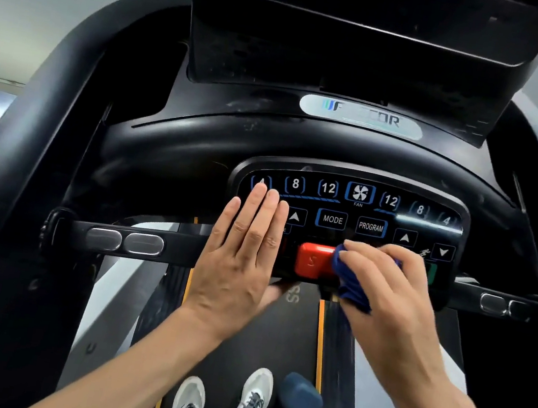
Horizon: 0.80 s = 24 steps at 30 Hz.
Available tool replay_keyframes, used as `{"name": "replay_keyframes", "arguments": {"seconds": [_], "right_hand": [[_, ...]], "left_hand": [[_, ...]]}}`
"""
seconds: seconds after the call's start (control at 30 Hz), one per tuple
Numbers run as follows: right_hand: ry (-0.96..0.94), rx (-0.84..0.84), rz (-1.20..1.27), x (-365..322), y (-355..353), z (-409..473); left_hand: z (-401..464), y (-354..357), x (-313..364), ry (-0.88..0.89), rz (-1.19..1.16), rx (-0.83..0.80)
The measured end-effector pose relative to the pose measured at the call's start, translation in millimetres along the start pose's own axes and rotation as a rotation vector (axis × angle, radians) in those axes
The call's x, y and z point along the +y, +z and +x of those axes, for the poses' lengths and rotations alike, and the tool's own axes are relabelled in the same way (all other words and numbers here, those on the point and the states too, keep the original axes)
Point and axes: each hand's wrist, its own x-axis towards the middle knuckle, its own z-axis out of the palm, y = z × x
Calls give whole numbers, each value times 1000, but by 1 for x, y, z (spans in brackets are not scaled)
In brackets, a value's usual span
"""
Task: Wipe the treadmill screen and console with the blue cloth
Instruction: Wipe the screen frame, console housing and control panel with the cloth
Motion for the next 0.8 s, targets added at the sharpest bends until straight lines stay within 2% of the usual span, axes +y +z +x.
{"name": "replay_keyframes", "arguments": {"seconds": [0.13, 0.27, 0.4, 0.57, 0.63, 0.7, 0.8], "right_hand": [[-32, 168, -56, -45, 41, -8], [96, 300, -90, -69, 72, -18], [162, 354, -69, -69, 81, -43], [206, 429, 37, -86, 97, -24], [215, 423, 31, -77, 94, -31], [300, 447, 85, -70, 86, -48], [501, 547, 215, -67, 76, -61]], "left_hand": [[1, -3, 2, -23, -68, 82], [0, -4, -5, 21, -49, 78], [-4, -6, -13, 66, 13, 7], [-2, -6, -9, 51, 1, 82], [-2, -9, -10, 56, -3, 32], [-2, -14, -10, 65, 9, -34], [-2, -16, -7, 59, 16, -50]]}}
